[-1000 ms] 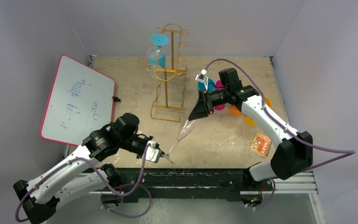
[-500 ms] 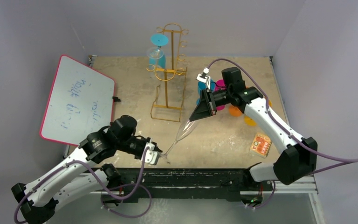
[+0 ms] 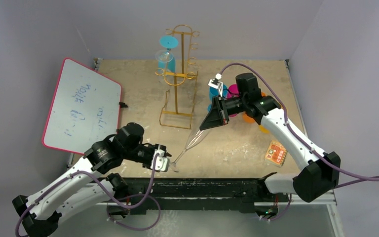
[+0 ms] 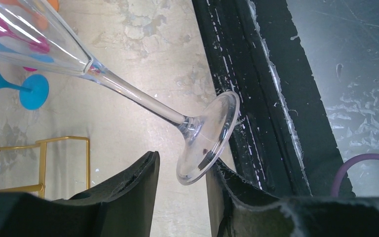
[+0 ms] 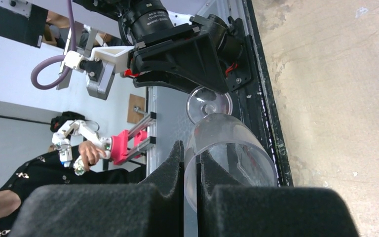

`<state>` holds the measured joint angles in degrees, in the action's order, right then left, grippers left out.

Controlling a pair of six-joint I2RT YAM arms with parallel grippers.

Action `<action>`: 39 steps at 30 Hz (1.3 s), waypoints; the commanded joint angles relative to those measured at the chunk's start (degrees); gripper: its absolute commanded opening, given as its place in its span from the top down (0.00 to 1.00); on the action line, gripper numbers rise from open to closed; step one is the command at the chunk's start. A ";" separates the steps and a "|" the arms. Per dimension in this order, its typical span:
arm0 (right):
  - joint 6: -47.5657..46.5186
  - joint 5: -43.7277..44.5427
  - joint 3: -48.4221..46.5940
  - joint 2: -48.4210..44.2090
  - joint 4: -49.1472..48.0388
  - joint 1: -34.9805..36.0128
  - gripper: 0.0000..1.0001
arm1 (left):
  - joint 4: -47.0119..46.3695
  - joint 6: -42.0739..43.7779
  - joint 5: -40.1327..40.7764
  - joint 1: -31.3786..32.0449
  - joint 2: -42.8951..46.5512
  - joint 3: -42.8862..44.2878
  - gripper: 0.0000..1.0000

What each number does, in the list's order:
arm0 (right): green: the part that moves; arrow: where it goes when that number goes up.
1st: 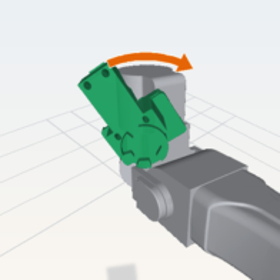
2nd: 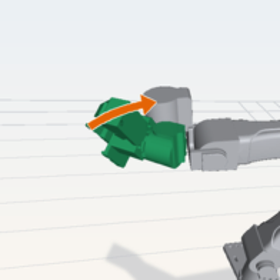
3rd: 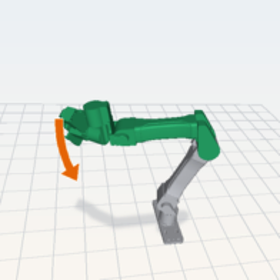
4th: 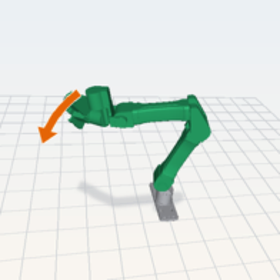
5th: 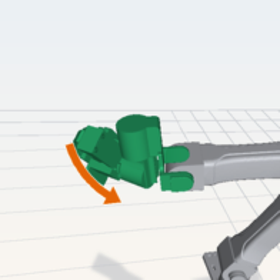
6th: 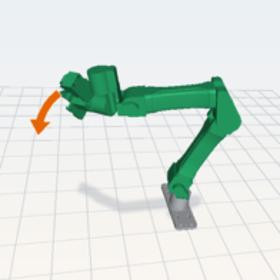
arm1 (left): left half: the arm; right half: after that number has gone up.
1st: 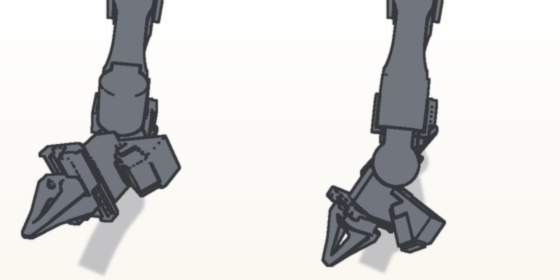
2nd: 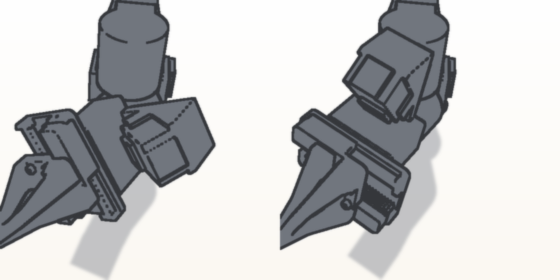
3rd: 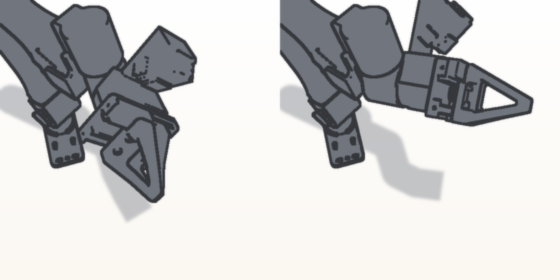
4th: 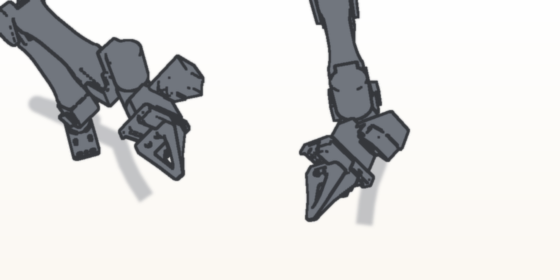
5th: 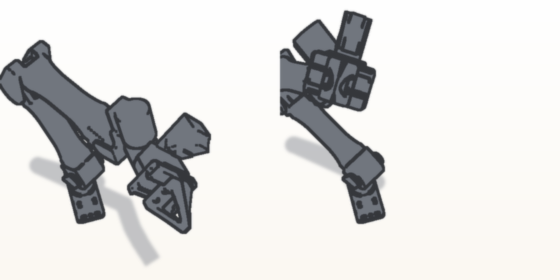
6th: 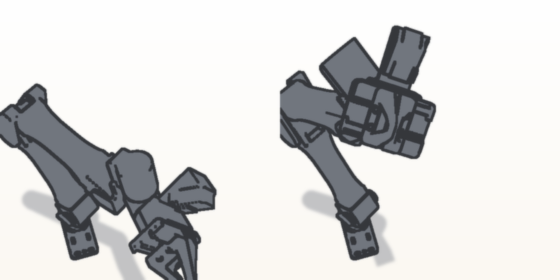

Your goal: Take the wine glass off the wine glass rack

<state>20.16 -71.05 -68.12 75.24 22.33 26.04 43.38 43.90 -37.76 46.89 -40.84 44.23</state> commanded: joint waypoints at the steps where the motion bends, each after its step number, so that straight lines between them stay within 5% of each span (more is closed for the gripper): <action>1: 1.05 -0.18 0.11 -1.33 -2.18 0.41 1.00 | -3.63 -0.94 -0.39 -0.23 0.85 0.32 0.58; 7: 1.90 2.02 -0.09 -2.22 -2.44 0.41 1.00 | -2.26 -0.60 -0.23 -0.22 1.11 0.31 0.33; 24: 3.52 19.27 1.72 -7.74 -0.36 0.33 1.00 | -5.97 -6.14 4.30 -0.22 7.86 -3.75 0.22; 34: 4.89 29.20 2.08 -11.08 1.49 0.33 1.00 | -20.53 -22.84 14.67 -0.22 13.86 -9.59 0.19; 39: 4.27 38.87 1.48 -13.66 4.64 0.33 1.00 | -32.26 -43.00 36.98 -0.25 17.22 -11.87 0.18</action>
<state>24.47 -40.69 -65.54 64.77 25.39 26.24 24.29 18.81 -19.70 46.89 -26.15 33.41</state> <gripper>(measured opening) 0.053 0.813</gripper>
